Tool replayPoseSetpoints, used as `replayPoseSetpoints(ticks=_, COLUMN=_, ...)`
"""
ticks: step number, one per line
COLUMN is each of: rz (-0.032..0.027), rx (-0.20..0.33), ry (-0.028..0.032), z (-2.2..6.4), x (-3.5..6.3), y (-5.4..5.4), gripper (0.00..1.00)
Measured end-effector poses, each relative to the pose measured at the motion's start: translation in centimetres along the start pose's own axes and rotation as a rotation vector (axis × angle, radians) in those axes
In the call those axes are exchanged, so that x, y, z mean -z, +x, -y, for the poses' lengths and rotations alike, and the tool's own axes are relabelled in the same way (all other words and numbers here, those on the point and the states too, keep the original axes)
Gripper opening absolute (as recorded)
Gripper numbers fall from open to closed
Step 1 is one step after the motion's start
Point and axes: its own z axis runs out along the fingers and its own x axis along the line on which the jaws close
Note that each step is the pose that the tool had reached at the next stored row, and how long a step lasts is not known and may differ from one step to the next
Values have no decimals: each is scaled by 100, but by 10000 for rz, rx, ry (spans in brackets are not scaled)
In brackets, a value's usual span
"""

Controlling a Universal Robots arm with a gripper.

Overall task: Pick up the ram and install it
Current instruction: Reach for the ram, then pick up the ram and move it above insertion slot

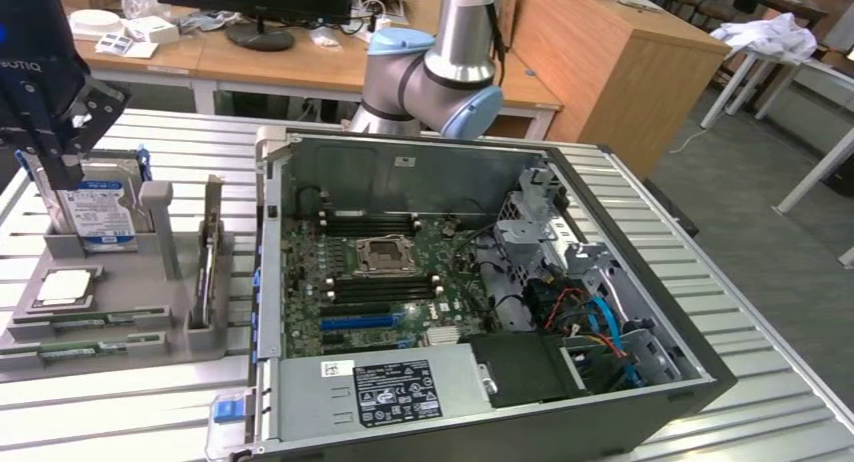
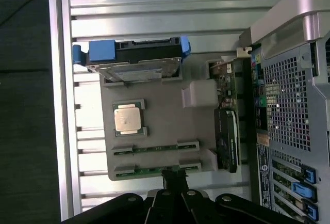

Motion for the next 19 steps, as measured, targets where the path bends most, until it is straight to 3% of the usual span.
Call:
replayPoseSetpoints(ticks=5, rz=0, rx=0, ry=-1, z=41, x=1, y=-3, gripper=11)
replayPoseSetpoints(ticks=19, rz=1, rx=7, ry=0, z=42, x=1, y=-4, gripper=11)
